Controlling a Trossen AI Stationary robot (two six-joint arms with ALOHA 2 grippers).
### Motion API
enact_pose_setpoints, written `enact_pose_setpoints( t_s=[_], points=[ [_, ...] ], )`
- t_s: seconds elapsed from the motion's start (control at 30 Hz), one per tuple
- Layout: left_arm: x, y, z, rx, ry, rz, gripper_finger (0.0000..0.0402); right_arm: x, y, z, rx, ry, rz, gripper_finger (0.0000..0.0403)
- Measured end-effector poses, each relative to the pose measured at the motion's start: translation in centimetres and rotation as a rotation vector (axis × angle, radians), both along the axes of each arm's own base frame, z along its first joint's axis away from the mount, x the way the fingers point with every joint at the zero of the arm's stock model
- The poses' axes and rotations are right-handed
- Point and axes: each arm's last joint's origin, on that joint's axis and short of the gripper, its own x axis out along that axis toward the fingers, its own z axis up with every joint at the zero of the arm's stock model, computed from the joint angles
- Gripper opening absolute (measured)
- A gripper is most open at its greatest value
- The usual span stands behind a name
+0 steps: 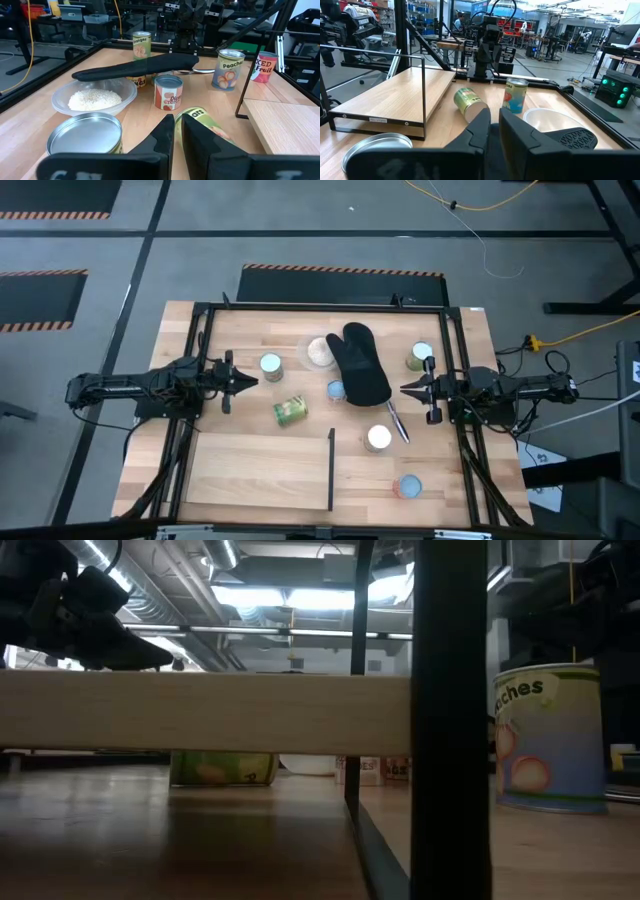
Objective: Pick and place cans onto a shelf
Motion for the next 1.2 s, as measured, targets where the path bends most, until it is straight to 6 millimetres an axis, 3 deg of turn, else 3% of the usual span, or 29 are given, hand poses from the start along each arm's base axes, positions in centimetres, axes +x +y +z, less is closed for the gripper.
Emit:
enact_pose_setpoints(
  t_s=[0.63, 0.93, 1.2],
  points=[
    [0.0, 0.1, 0.0, 0.050, 0.005, 0.040, 0.0027, 0.0, 0.0, 0.0, 0.002, 0.000, 0.000, 0.0045],
    [0.0, 0.2, 0.0, 0.078, 0.007, 0.075, 0.0027, 0.0, 0.0, 0.0, 0.258, 0.000, 0.001, 0.0047],
    [0.0, 0.2, 0.0, 0.078, 0.007, 0.076, 0.0027, -0.1, 0.0, 1.2, 0.316, -0.116, 0.011, 0.0116]
  ],
)
